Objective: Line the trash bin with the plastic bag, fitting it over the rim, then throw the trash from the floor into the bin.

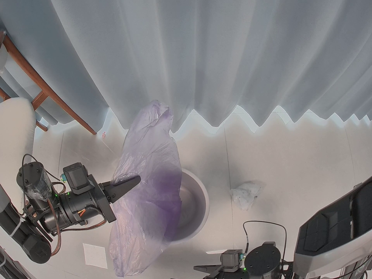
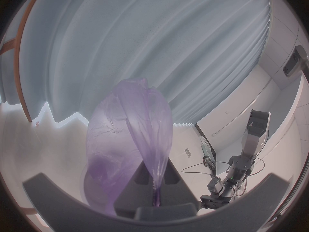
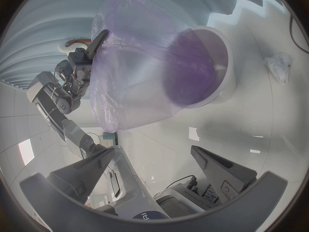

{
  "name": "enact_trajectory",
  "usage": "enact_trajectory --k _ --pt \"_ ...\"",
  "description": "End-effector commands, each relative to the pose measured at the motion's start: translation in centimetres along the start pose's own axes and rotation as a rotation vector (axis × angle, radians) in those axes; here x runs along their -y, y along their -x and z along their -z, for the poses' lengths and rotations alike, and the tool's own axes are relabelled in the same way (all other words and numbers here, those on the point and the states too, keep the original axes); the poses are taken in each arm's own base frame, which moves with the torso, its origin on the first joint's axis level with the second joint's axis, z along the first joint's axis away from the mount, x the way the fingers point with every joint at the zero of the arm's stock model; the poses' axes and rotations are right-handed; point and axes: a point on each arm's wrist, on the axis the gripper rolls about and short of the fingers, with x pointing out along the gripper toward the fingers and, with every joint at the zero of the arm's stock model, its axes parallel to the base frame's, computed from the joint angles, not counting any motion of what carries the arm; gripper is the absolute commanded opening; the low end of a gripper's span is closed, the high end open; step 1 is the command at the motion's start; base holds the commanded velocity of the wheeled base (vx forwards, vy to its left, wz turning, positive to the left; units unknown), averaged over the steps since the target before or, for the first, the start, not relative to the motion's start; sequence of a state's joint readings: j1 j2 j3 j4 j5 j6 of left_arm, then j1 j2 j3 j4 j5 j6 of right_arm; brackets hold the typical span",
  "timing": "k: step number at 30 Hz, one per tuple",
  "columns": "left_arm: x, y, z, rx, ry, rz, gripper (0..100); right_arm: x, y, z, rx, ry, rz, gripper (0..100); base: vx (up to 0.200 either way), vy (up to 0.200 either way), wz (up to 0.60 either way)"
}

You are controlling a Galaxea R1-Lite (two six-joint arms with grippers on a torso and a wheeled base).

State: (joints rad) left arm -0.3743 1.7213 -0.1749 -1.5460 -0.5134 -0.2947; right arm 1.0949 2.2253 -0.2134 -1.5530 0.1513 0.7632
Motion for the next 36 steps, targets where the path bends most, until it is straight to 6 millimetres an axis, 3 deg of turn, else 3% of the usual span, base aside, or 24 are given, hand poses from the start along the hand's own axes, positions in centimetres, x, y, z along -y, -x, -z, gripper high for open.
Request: enact_trajectory --k 1,16,29,36 --pt "0.0 0.0 0.0 -0.002 0.002 0.002 0 0.2 -1.1 0.2 0.001 0.003 -0.008 100 0.000 0.000 0.00" --pt "0.2 0.1 -0.1 0.004 -0.004 0.010 0 0.8 -3.7 0.3 -0.012 0.006 -0.032 100 0.000 0.000 0.00" --pt "0.5 0.1 -0.4 0.015 -0.012 0.024 0 0.7 -3.7 0.9 -0.032 0.010 -0.034 100 0.000 0.000 0.00" --pt "0.9 0.3 -0.9 0.037 -0.020 0.037 0 0.5 -4.8 1.2 -0.040 0.018 -0.047 100 0.000 0.000 0.00"
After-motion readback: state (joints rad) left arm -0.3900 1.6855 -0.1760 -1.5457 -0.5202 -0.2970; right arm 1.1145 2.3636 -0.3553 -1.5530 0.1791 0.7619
